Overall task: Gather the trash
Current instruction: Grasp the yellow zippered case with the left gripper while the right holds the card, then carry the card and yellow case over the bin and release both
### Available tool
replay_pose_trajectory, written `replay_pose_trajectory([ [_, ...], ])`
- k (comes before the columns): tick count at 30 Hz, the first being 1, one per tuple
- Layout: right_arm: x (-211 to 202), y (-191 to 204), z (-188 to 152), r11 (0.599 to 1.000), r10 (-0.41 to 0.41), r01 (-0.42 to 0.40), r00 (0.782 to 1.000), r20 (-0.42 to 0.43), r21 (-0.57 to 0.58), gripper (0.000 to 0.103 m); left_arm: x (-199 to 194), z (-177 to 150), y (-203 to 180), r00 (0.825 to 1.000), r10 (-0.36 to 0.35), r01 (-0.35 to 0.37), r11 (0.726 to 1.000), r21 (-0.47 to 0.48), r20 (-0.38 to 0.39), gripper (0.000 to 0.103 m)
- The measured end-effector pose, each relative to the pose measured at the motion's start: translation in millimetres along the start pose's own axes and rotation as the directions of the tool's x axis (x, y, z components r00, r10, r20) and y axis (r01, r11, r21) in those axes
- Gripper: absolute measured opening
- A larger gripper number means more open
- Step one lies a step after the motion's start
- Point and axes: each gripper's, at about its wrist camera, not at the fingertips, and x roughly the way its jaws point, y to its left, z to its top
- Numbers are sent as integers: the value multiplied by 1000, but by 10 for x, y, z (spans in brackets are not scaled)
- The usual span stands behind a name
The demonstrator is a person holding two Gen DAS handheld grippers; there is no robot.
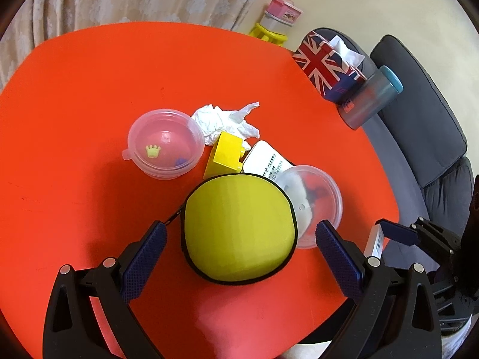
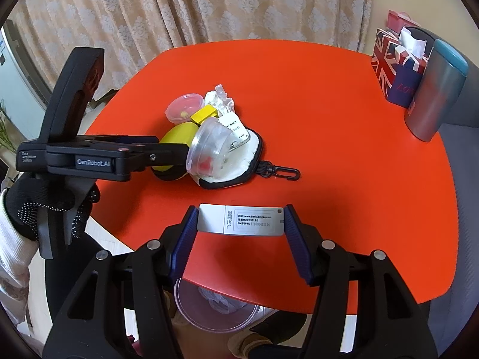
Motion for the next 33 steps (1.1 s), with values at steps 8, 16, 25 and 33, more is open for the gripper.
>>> replay_pose_trajectory([
  [8,22,-4,-2,1000,5,-5,1000,-1,0,58,92,-3,-24,1000,16,-16,1000,9,-12,78],
  [16,44,11,10,1000,7,-7,1000,2,-3,57,27,-29,-20,1000,14,-14,1000,25,12,76],
  [25,-50,63,38,1000,8,-7,1000,29,-19,57,-329,-141,-169,995,35,-42,996,83,92,76],
  [33,-284,145,-21,999,7,-4,998,68,-41,57,-744,-421,-381,985,51,-76,985,152,162,76],
])
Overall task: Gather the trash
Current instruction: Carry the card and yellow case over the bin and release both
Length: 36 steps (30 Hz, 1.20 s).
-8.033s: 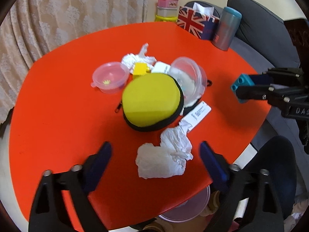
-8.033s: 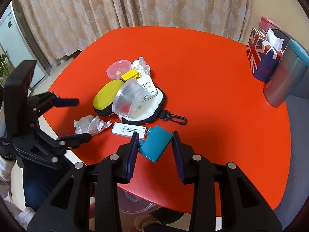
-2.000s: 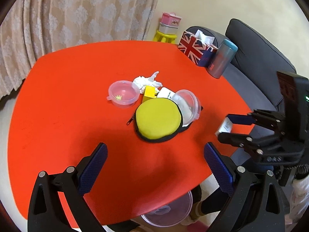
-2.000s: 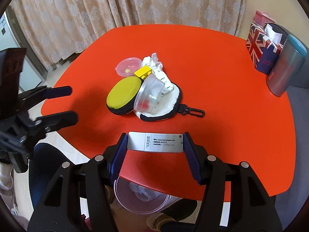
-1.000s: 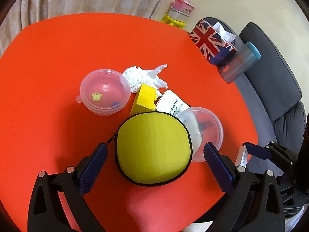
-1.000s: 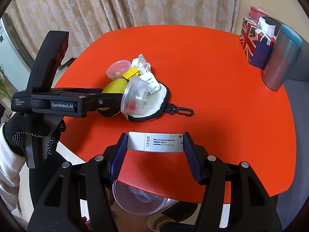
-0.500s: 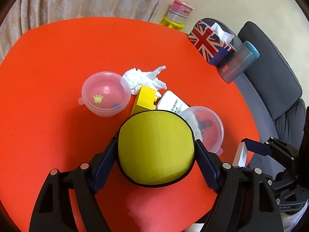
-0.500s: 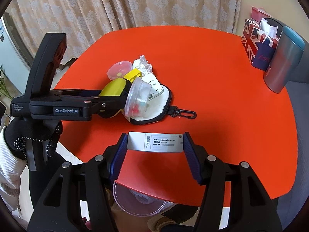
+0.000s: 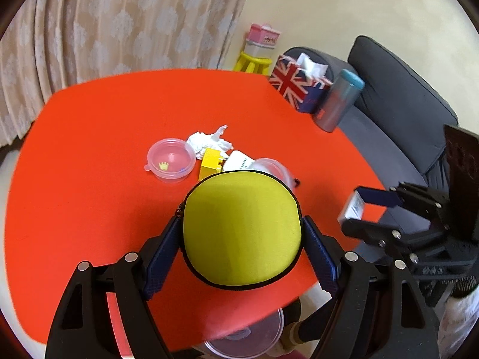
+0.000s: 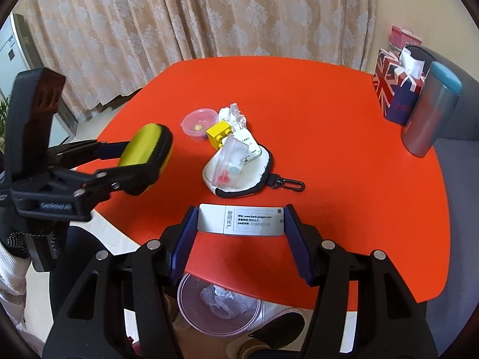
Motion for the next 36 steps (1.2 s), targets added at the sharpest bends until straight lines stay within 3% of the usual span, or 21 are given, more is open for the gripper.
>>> replay_pose_trajectory([
  [13,-358,252,-294,998,4,-2,999,39,-64,58,-591,-435,-283,996,30,-36,997,68,82,76],
  [24,-440,393,-692,996,40,-37,999,28,-87,58,-622,-915,-371,997,44,-48,997,58,61,76],
  [36,-257,557,-969,991,94,-95,995,-20,-98,57,-668,-1137,-345,998,37,-40,998,52,59,76],
])
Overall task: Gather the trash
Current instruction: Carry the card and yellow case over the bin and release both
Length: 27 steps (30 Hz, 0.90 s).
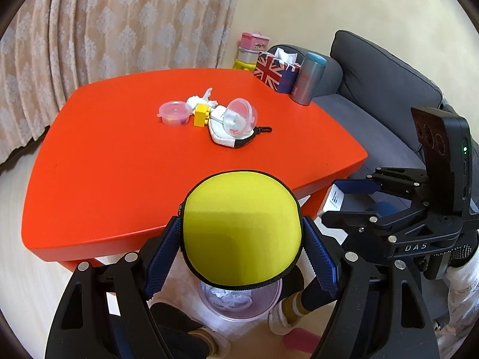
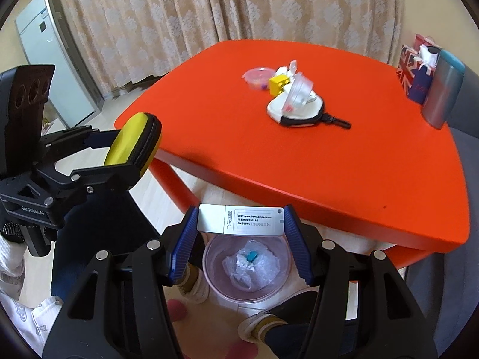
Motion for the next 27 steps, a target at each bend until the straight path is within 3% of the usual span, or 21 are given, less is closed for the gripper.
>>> replay_pose_trajectory([
  [3,33,18,5,1000,12,-12,1000,-2,-4,58,3,-7,17,1000,-2,2,1000,-3,-3,76],
  [6,29,7,20,1000,12,-12,1000,12,2,85,8,-8,25,1000,-3,3,1000,-5,-3,76],
  [10,13,-50,39,1000,0,-1,1000,24,24,92,26,-10,23,1000,-3,3,1000,-7,-6,76],
  [27,-135,-194,-2,997,-43,40,998,47,65,95,116,-21,-131,999,-17,19,999,43,-42,76],
])
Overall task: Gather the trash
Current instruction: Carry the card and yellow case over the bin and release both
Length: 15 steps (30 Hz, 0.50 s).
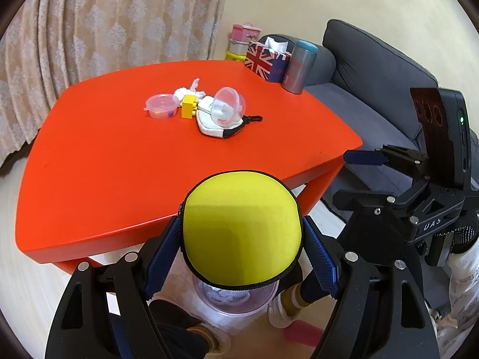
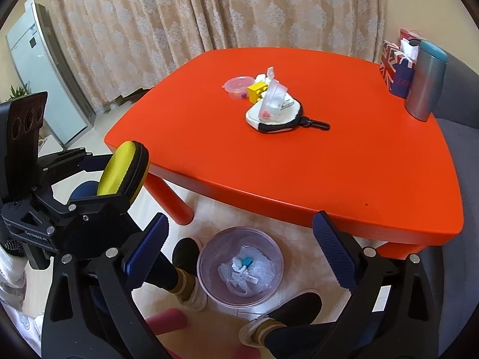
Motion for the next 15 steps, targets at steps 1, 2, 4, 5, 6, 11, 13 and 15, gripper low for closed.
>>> replay_pose_trajectory([
  [1,-8,-18,-1,1000,-4,4,1000,1,3,95,14,1,-14,1000,-1,1,1000,4,-4,76],
  [2,-17,-31,-4,1000,-8,8,1000,3,6,95,37,2,-31,1000,-5,6,1000,7,-10,76],
  [4,-40,-63,-5,1000,-16,16,1000,8,12,95,73,5,-58,1000,-10,10,1000,14,-19,76],
  [5,-52,-84,-5,1000,-20,20,1000,11,16,95,89,6,-72,1000,-13,14,1000,17,-23,76],
  [6,-60,-97,-12,1000,-23,22,1000,12,17,95,104,11,-79,1000,-15,15,1000,19,-26,76],
  [11,-87,-177,-29,999,-32,32,999,16,32,95,168,28,-127,999,-25,26,999,28,-41,76],
  [13,-100,-209,-40,999,-35,35,999,18,38,95,185,36,-145,998,-32,34,999,31,-45,77],
  [15,-111,-231,-45,998,-38,37,999,21,45,95,193,36,-162,998,-42,44,998,33,-46,78],
])
